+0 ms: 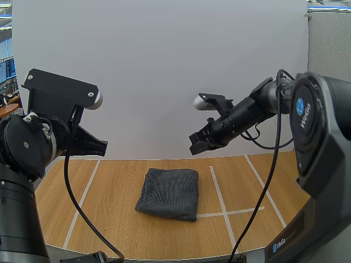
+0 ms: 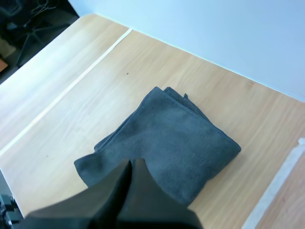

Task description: Fold the towel

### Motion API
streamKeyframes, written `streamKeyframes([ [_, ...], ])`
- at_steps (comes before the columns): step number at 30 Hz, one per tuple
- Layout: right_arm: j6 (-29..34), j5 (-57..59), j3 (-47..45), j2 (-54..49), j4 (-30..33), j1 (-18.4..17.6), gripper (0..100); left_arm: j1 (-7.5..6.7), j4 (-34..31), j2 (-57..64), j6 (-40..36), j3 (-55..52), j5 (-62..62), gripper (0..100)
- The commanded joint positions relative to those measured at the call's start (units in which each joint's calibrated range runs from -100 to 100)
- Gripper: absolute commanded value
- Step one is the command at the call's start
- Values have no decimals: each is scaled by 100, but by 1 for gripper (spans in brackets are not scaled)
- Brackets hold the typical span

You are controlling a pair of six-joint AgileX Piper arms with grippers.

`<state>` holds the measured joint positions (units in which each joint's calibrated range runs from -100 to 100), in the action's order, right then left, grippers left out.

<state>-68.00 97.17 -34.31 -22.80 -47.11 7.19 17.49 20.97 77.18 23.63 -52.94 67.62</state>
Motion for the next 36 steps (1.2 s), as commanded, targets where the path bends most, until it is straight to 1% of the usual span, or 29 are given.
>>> streamKeyframes([
  [1, 726, -731, -134, -668, 574, -122, 0, 3, 99, 29, -71, 38, -79, 0],
  [4, 1682, -1669, -285, -1315, 1610, -406, 0, 3, 99, 29, -71, 38, -79, 0],
  [6, 2355, -1877, -366, -1821, 2277, -628, 0, 3, 99, 29, -71, 38, -79, 0],
  [7, 2628, -1877, -382, -2053, 2456, -687, 0, 3, 99, 29, -71, 38, -79, 0],
  [10, 3114, -1828, -394, -2577, 2760, -675, 0, 3, 99, 29, -71, 38, -79, 0],
  [12, 3258, -1779, -394, -2887, 2902, -669, 0, -5, 99, 57, -71, 38, -79, 0],
  [14, 3268, -1674, -394, -3116, 2983, -669, 0, -107, 99, 194, -71, 38, -79, 0],
  [19, 3268, -1117, -394, -3498, 3028, -669, 0, -756, 99, 535, -71, 38, -79, 0],
  [21, 3268, -853, -394, -3534, 3028, -669, 0, -942, 99, 604, -71, 38, -79, 0],
  [23, 3268, -453, -394, -3534, 3028, -669, 0, -1076, 99, 620, -71, 38, -79, 0],
  [26, 3268, -59, -394, -3534, 2982, -669, 0, -1121, 99, 620, -71, 38, -79, 0],
  [29, 3280, 3, -394, -3534, 2982, -669, 0, -1121, 99, 620, -71, 38, -79, 0],
  [32, 3477, 54, -394, -3534, 2940, -669, 0, -1121, 99, 620, -71, 38, -79, 0],
  [36, 3477, 54, -394, -3534, 2940, -669, 0, -1121, 99, 620, -71, 38, -79, 0],
])
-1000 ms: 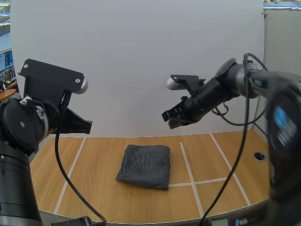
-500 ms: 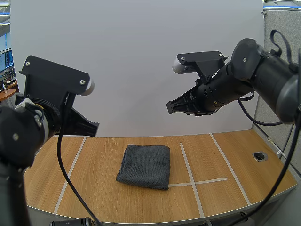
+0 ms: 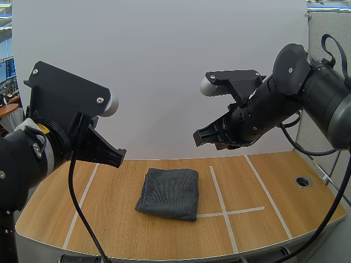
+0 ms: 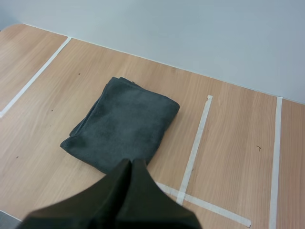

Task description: Fold the towel

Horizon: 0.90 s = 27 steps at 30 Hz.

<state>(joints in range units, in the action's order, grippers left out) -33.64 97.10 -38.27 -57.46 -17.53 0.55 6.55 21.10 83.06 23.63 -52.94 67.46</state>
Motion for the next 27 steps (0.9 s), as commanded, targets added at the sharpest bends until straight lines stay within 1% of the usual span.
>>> streamKeyframes([
  [1, 41, 61, 2, -68, -18, -5, 0, -26, 98, 32, -71, 38, -64, 0],
  [8, 49, 61, -160, -68, -17, -5, 0, -26, 169, 32, -79, 38, 34, 0],
  [10, 49, 61, -351, -68, -17, -5, 0, -26, -172, 37, -109, 38, 503, 0],
  [13, -111, -155, -708, -68, -17, -5, 0, -26, -561, 37, -595, 38, 1202, 0],
  [16, -244, -430, -1084, -68, -17, -5, 0, -26, -690, 37, -902, 5, 1567, 0],
  [18, -304, -614, -1310, -68, -32, -5, 0, -26, -771, 37, -1274, -124, 1528, 0],
  [21, -365, -768, -1564, -68, -124, -5, 0, -26, -1154, -178, -1705, -379, 1525, 0],
  [23, -509, -807, -1611, -68, -245, -5, 0, -26, -1369, -480, -1728, -569, 1489, 0],
  [27, -740, -807, -1627, -68, -500, -5, 0, -26, -1469, -1285, -1718, -768, 1157, 0],
])
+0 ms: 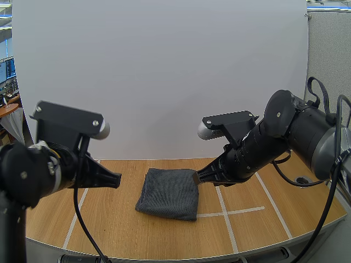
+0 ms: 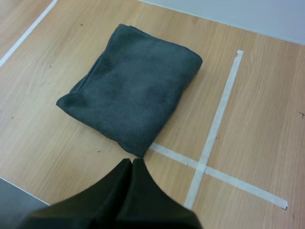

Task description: Fold the towel

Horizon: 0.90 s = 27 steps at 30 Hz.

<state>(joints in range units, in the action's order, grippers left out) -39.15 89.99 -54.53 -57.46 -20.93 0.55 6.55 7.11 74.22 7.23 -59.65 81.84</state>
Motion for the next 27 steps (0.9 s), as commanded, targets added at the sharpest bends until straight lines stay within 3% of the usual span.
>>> streamKeyframes([
  [1, -226, -96, -1, -68, -175, -5, 0, -26, -92, -575, -78, -97, -318, 0],
  [8, -260, -96, -1, -68, -187, -5, 0, -26, -66, -1803, 198, -97, -480, 0],
  [11, -260, -96, -1, -68, -187, -5, 0, -26, 638, -2207, 1214, -97, -566, 0],
  [16, -260, -96, -1, -68, -187, -5, 0, -26, 1802, -3113, 2257, -97, -259, 0],
  [27, -689, -96, -1, 108, -430, -5, 0, -26, 2726, -5386, 3725, 218, 628, 0],
])
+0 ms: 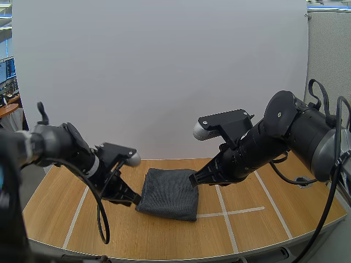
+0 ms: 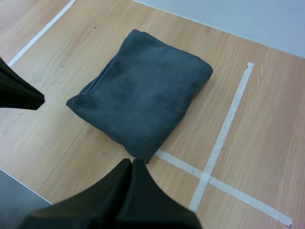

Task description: Fold the towel

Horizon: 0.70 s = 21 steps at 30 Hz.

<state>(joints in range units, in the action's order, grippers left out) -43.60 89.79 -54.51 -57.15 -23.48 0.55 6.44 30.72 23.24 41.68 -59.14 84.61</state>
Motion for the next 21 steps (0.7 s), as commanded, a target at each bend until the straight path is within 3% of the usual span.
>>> streamKeyframes([
  [1, -345, -76, -3, 144, -266, -5, 0, -16, 429, -393, 305, 218, 369, 0],
  [15, -1709, -545, -3, 3258, -1365, -5, 0, -16, 932, -592, 695, 601, 416, 0],
  [21, -2140, -1040, -3, 3974, -1744, -5, 0, -16, 1041, -964, 814, 611, 186, 0],
])
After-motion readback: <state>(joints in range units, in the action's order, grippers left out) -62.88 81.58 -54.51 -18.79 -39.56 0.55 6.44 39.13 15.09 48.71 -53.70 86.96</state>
